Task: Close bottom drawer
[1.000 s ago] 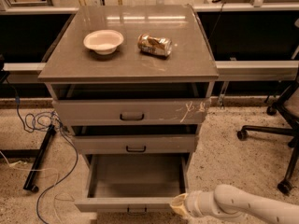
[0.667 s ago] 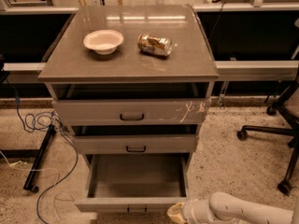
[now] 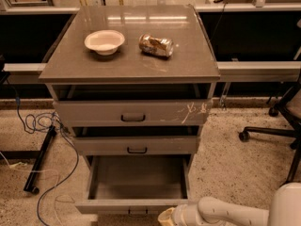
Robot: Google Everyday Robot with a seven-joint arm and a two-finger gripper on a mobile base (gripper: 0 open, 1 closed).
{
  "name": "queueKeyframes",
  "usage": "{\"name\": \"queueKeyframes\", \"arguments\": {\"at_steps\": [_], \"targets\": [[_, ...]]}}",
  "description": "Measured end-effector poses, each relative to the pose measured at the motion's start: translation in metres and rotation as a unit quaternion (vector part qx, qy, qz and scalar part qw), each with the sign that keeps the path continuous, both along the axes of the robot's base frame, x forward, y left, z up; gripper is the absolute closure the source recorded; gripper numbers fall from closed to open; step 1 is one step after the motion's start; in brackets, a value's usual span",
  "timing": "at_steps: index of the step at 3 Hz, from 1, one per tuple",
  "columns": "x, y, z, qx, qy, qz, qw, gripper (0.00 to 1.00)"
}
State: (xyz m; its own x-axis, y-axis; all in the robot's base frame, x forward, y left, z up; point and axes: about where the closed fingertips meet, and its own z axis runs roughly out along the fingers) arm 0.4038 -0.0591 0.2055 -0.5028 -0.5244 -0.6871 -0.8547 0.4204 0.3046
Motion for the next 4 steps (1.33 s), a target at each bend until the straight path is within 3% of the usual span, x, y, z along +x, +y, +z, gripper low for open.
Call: {"name": "queueKeyframes", "arguments": {"at_steps": [1,4], "targets": [[-0.0006,0.0025,-0.0026,0.001,0.001,0.001,1.0,0.82],[0.0079,0.0039,-0.0056,0.006,-0.001,-0.007,1.0,0.13]]}}
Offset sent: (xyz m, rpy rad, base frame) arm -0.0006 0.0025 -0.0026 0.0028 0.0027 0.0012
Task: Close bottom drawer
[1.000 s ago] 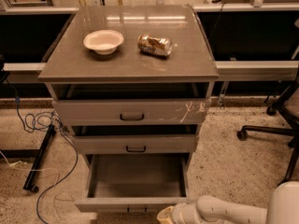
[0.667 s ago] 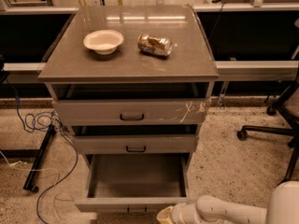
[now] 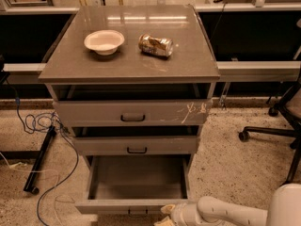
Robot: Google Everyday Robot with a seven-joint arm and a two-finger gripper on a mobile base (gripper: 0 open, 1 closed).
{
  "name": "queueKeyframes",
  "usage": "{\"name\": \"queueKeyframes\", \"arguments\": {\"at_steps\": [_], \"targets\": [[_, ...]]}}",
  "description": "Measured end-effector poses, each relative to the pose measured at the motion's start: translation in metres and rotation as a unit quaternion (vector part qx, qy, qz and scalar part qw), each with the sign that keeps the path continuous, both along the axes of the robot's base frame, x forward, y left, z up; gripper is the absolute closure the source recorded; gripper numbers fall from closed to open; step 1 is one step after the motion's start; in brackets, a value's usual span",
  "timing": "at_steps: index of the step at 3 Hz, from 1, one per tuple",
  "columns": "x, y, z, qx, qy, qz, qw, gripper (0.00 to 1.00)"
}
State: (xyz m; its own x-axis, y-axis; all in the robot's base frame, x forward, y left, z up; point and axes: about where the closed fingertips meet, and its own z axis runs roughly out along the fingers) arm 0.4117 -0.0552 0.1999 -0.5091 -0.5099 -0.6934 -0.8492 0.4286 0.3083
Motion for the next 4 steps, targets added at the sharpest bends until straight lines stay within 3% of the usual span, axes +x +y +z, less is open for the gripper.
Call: {"name": "queueKeyframes", "arguments": {"at_steps": [1,2,3,4], "targets": [[0.018,0.005,-0.004,0.0,-0.006,-0.005,1.0,0.0],[0.035,0.01,0.004,-0.002,-0.021,-0.006,0.9997,0.14],[0.104,0.025,0.034,-0.018,-0.08,0.003,0.9966,0.45],[0.141,0.036,0.045,-0.028,-0.108,0.015,0.9937,0.68]]}}
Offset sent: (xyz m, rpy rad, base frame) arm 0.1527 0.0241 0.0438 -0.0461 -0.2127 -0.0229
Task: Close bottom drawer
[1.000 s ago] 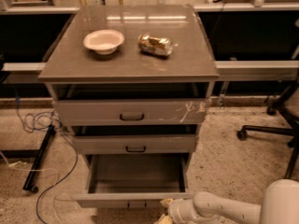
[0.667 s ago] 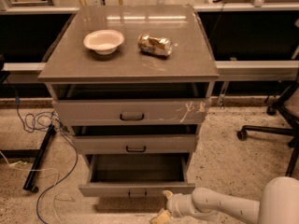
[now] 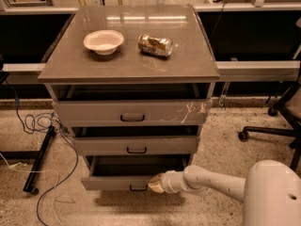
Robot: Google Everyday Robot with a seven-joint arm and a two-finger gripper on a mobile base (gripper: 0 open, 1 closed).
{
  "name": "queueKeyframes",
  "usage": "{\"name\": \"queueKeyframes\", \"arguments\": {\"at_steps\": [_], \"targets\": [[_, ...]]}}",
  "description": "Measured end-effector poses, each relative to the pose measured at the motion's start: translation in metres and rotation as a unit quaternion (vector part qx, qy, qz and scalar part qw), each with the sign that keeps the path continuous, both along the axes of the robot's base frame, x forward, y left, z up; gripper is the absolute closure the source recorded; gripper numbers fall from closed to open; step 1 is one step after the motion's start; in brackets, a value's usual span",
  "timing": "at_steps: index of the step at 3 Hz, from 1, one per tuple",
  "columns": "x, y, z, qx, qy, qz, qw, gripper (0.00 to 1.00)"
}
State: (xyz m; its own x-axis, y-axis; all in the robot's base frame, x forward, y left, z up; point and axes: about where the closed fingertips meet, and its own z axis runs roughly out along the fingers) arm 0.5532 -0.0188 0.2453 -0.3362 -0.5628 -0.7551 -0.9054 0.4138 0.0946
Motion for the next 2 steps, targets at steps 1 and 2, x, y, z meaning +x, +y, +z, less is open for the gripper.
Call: {"name": "queueKeyframes", "arguments": {"at_steps": [1,2], "targets": [[0.001,0.001,0.0,0.0,-0.001,0.0,1.0,0.64],[-0.019,-0.009,-0.003,0.003,0.012,-0.001,0.9999,0.41]]}}
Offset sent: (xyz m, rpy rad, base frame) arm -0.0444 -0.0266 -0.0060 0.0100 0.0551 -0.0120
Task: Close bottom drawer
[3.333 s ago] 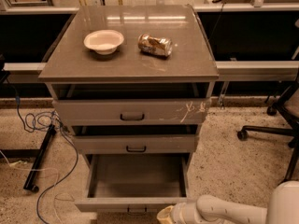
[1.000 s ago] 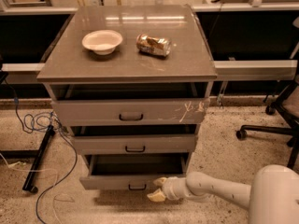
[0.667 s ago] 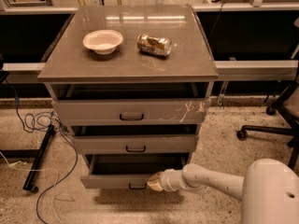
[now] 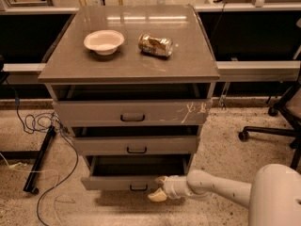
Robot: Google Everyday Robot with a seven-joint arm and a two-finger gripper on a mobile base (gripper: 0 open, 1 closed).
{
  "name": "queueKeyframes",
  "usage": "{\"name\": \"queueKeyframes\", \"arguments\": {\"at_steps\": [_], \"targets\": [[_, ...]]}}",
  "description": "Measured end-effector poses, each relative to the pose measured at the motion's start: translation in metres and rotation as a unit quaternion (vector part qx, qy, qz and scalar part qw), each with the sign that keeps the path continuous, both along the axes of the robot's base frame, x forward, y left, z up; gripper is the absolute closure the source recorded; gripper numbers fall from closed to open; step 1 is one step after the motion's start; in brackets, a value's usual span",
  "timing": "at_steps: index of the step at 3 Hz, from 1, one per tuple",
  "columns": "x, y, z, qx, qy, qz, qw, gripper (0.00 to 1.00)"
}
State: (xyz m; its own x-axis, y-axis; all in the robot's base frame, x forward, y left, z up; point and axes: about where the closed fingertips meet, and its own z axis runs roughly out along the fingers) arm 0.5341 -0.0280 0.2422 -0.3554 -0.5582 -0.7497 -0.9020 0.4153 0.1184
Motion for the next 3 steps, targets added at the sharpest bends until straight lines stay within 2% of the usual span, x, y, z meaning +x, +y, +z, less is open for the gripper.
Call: {"name": "queueKeyframes", "arguments": {"at_steps": [1,2,3], "targets": [[-0.0339,-0.0113,-0.0053,-0.007,0.015,0.009,0.9998,0.18],[-0.0404,-0.0108,-0.0064,-0.007,0.019,0.012,0.9997,0.0],[-0.0405,-0.0108,-0.0064,-0.007,0.019,0.012,0.9997,0.0]]}}
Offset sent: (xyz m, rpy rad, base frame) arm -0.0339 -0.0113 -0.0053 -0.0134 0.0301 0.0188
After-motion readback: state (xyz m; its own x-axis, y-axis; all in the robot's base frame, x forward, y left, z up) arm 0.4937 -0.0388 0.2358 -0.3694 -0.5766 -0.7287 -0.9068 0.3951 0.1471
